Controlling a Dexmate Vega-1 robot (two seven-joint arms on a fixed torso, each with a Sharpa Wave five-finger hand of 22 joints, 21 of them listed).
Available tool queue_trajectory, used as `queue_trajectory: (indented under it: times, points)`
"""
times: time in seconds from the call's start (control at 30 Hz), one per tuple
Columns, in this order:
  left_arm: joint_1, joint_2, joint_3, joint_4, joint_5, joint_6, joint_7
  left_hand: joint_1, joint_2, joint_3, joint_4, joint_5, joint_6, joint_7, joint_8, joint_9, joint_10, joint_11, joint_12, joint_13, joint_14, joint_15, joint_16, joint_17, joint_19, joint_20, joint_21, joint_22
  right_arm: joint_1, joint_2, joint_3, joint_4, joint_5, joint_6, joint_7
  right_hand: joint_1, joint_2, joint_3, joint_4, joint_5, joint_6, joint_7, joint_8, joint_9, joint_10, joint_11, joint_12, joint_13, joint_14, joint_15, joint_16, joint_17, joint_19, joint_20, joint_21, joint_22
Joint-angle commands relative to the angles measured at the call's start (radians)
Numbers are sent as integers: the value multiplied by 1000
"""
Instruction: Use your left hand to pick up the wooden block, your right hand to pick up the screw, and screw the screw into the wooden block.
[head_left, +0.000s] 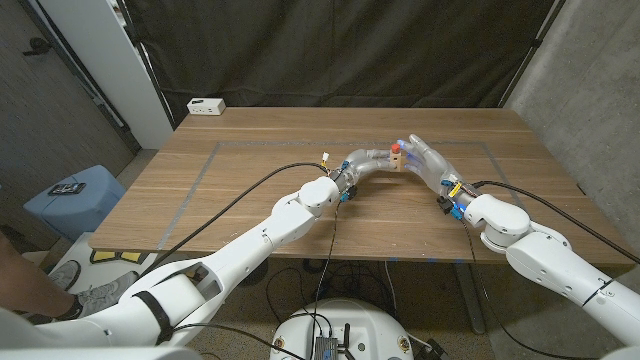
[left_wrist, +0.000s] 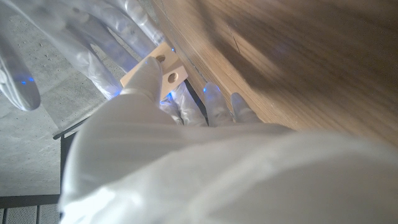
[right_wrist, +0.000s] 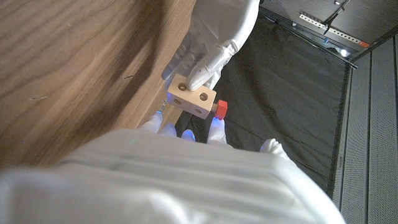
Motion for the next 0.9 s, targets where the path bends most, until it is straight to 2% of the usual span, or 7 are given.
queue_trajectory:
  times: [0.03,0.9]
  points:
    - [-3,-4,-1,10,-6,3,-3,3,7,5,5,6,9,0,6,4,12,-2,8,0,3,-49,3,1,6,3,4,6,-3,-7,-1,-7,5,-6,0,-9,3,4,8,7,11,-3,5,4,-181,2,3,1,-189,10,5,2,-9,3,1,6]
    - [0,-4,0,9,-12,6,-5,4,7,6,5,6,10,0,5,4,12,-2,8,1,4,-49,3,1,7,3,4,6,-32,-22,11,-34,13,-15,-13,-12,4,6,9,9,26,0,8,4,-179,1,6,1,-187,11,6,1,-10,2,3,6]
